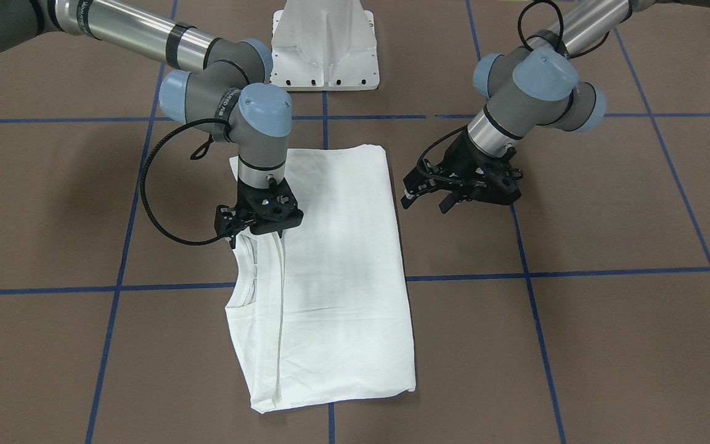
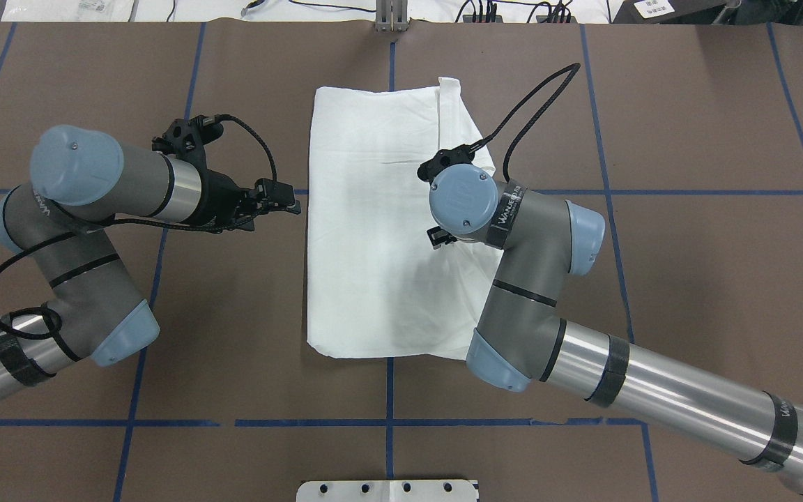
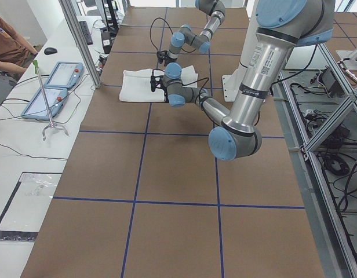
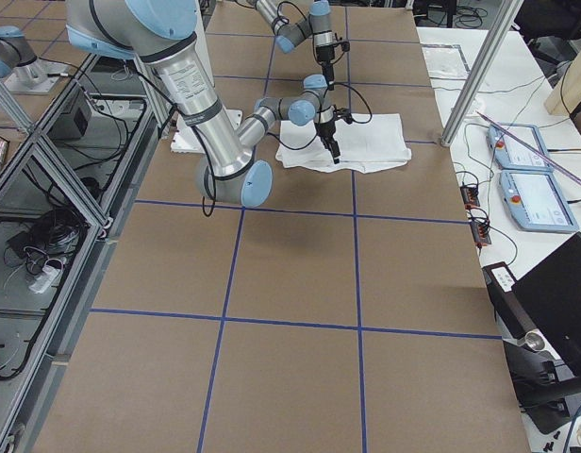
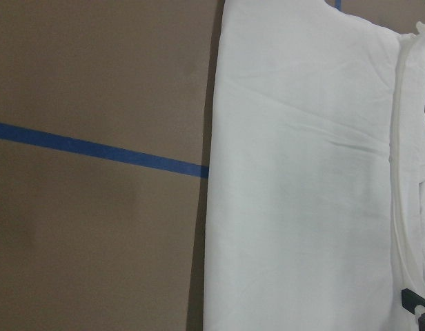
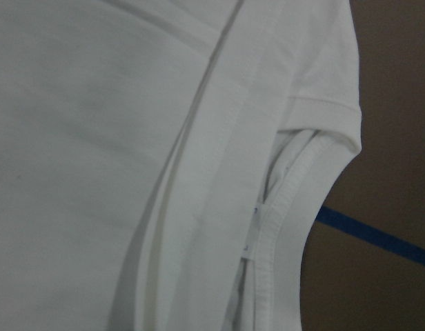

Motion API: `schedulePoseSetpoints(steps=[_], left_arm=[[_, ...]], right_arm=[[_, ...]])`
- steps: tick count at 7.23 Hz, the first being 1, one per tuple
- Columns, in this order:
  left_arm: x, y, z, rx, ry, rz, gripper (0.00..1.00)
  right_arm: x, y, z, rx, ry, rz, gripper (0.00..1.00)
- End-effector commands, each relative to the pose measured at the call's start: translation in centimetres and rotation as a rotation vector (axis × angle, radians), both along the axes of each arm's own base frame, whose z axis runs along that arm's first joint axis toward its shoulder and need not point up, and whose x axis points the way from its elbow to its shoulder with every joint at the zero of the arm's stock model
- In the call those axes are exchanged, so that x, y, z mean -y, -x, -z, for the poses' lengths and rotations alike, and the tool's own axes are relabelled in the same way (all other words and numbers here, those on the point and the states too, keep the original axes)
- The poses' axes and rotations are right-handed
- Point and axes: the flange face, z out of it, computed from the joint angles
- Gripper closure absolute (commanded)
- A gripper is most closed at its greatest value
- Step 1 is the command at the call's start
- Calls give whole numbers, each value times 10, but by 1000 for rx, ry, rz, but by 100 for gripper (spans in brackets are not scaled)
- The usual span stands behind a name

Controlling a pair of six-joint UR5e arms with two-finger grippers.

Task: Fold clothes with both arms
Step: 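Raise the right gripper off the shirt and move it outward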

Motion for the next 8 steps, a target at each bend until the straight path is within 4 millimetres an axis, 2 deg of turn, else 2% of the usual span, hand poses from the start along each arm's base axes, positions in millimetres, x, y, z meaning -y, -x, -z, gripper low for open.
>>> schedulePoseSetpoints(steps=[1, 2, 3, 4, 5, 6, 7, 8], left_arm=[[1, -1, 5, -7, -4, 2, 0], [1, -1, 6, -7, -4, 2, 0], [1, -1, 11, -12, -7, 2, 0], [1, -1, 13, -14, -9, 2, 0], [0, 0, 15, -16, -10, 2, 0], [1, 1, 16, -16, -11, 5, 0], [0, 2, 16, -18, -12, 5, 0], [0, 2, 15, -16, -12, 7, 0]], right_arm=[[18, -18, -7, -17, -14, 13, 0], [28, -40, -22, -24, -3, 13, 0], [41, -83, -36, -13, 6, 35, 0], [35, -119, -59, -24, 2, 42, 0], [40, -159, -49, 23, 18, 25, 0], [48, -184, -31, 102, 57, 35, 0], [49, -185, -21, 126, 56, 44, 0], [57, -170, -6, 137, 46, 39, 0]])
